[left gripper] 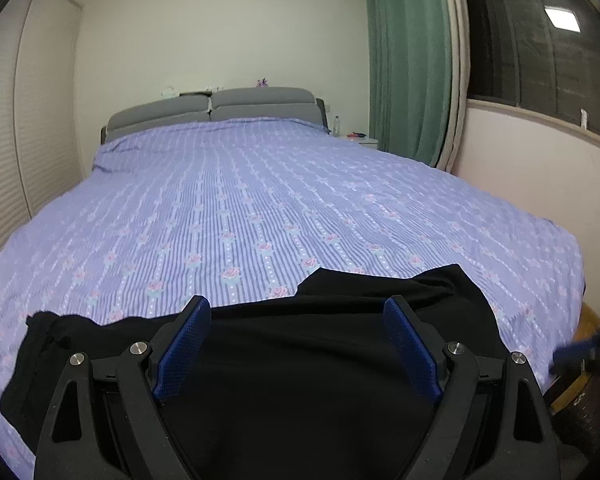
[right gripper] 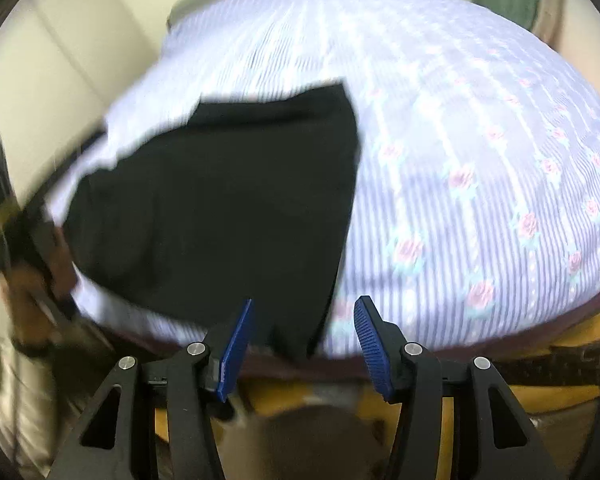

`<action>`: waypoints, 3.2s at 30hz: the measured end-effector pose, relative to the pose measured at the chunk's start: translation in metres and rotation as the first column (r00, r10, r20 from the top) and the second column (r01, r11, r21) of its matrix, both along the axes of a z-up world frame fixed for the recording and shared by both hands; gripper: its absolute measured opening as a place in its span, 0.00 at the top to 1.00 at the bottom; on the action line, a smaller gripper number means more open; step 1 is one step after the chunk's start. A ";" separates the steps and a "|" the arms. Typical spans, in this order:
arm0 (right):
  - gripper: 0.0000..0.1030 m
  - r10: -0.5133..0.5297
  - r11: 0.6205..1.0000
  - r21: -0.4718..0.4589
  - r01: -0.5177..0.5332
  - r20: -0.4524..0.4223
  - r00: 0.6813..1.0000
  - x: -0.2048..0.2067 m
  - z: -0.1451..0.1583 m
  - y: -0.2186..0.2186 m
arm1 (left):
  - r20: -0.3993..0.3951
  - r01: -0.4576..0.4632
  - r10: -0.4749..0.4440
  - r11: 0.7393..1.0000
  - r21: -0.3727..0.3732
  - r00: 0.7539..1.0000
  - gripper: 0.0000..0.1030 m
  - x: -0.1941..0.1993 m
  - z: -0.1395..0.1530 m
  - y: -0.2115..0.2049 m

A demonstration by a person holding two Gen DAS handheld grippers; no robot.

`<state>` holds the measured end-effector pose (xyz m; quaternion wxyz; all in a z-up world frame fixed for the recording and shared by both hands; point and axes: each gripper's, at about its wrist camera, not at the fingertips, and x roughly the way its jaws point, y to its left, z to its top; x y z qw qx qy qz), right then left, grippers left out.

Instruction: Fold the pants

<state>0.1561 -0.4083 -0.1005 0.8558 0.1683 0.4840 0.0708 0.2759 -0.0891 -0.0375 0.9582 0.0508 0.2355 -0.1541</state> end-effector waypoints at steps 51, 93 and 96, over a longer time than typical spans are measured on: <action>0.38 -0.740 0.499 0.449 0.741 -0.225 0.634 -0.034 -0.098 0.072 | -0.713 0.953 -0.651 0.290 0.084 0.261 0.21 0.159 -0.086 -0.223; 0.94 -0.025 0.970 0.220 -0.103 0.511 0.859 0.037 0.061 0.332 | -0.425 0.798 -0.690 0.584 0.150 0.586 0.93 0.143 0.066 0.115; 0.94 0.066 0.966 0.187 -0.177 0.483 0.873 0.058 0.044 0.374 | -0.424 0.753 -0.655 0.648 0.110 0.625 0.93 0.149 0.043 0.156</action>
